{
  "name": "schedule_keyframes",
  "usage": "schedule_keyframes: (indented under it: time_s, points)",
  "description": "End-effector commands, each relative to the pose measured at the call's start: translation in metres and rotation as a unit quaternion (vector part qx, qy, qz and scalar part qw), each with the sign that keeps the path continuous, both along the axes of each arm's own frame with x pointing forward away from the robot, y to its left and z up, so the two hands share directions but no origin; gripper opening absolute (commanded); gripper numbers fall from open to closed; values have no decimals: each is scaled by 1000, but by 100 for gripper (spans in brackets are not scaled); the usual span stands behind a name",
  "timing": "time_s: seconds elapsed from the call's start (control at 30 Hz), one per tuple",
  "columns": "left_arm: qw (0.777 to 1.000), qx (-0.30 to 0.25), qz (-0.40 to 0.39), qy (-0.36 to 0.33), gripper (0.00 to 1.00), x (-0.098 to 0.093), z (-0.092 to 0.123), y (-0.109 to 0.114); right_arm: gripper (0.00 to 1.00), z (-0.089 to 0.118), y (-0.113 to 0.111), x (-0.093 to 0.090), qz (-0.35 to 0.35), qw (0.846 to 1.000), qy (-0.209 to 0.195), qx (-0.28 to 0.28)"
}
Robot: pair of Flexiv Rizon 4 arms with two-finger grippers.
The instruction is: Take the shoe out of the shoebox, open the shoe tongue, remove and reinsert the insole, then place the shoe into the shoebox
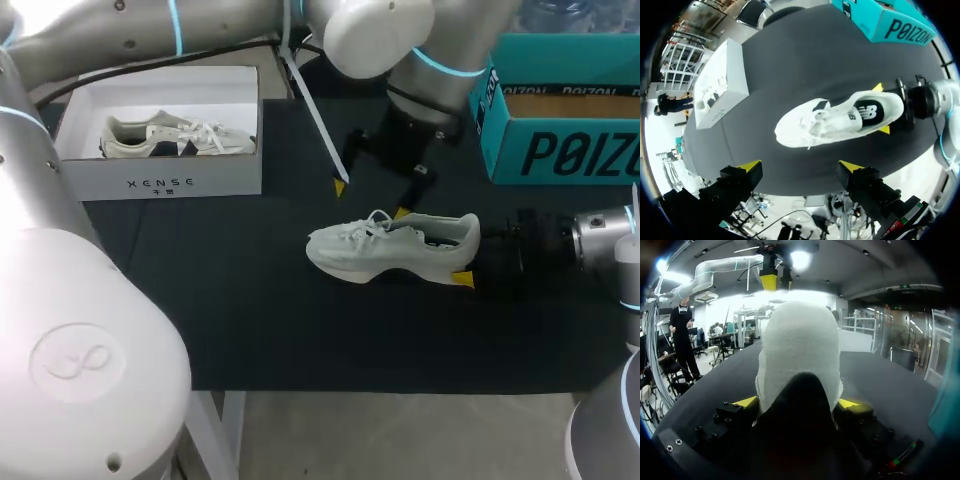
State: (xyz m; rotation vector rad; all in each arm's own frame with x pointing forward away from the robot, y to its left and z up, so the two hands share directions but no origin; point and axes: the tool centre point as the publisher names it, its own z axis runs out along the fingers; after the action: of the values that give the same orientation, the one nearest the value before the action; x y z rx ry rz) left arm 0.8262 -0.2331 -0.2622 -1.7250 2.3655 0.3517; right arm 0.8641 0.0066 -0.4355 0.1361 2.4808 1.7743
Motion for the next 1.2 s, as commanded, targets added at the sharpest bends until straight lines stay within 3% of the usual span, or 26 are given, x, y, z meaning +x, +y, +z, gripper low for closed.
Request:
schedule_keyframes:
  time_s: [0.03,0.33,0.6,1.03,1.2]
  points:
    - [1000,18,0,-2,100,1,1,-9,0,-4,3,-1,-1,1000,0,-2]
    - [1000,19,6,-5,100,2,-1,-9,0,-4,3,-1,-1,1000,0,-2]
    - [999,-11,38,-37,100,-1,-12,-23,0,-4,3,-1,-1,1000,0,-2]
    - [998,-7,46,-42,100,8,-54,-57,0,-4,3,-1,-1,1000,0,-2]
    - [997,-13,63,-39,100,13,-62,-67,0,-4,3,-1,-1,1000,0,-2]
